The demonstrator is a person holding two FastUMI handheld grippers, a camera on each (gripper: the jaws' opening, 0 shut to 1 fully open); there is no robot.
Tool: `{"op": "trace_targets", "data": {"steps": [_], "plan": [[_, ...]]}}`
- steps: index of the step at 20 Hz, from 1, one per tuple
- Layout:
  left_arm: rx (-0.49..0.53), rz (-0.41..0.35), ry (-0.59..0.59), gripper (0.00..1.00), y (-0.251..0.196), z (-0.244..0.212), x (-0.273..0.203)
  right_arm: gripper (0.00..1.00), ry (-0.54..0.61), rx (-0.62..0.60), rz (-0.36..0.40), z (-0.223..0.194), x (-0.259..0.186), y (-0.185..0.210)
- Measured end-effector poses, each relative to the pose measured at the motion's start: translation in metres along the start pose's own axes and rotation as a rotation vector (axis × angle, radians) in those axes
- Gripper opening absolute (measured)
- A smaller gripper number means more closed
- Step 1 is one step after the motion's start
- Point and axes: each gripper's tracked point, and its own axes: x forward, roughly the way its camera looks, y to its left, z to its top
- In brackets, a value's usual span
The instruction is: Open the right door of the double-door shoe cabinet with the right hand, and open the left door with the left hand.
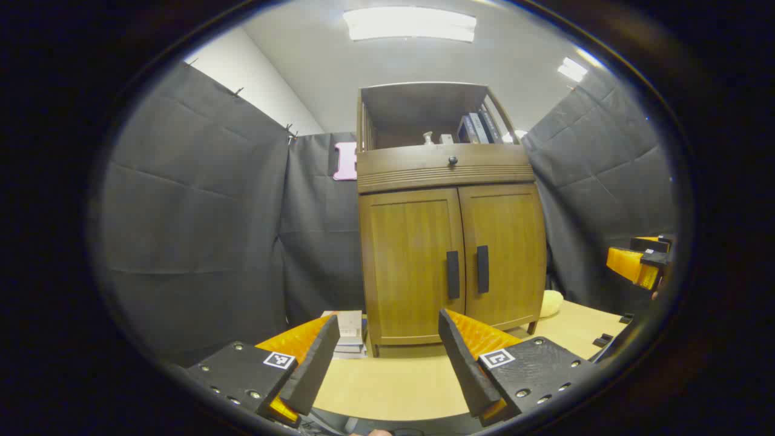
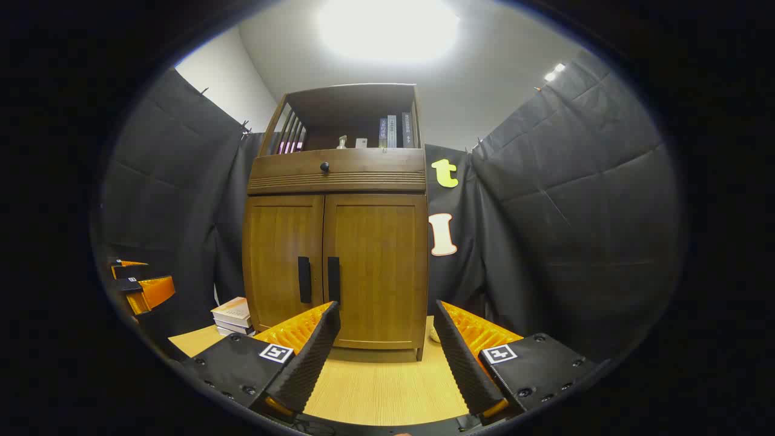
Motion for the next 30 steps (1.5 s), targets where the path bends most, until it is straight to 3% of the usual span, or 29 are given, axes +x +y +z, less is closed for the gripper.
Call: {"op": "trace_targets", "data": {"steps": [9,18,30], "plan": [[0.004,-0.030,-0.009,0.94,-0.002,0.004,-0.001,0.96,0.010,0.004,-0.022,0.000,-0.002,-0.005],[-0.009,-0.008,-0.005,0.94,0.007,-0.001,-0.005,0.98,-0.002,0.004,-0.012,0.007,0.015,-0.003],[0.024,0.053,-0.005,0.94,0.020,0.001,0.032,0.98,-0.016,0.033,0.069,0.019,0.134,0.037]]}}
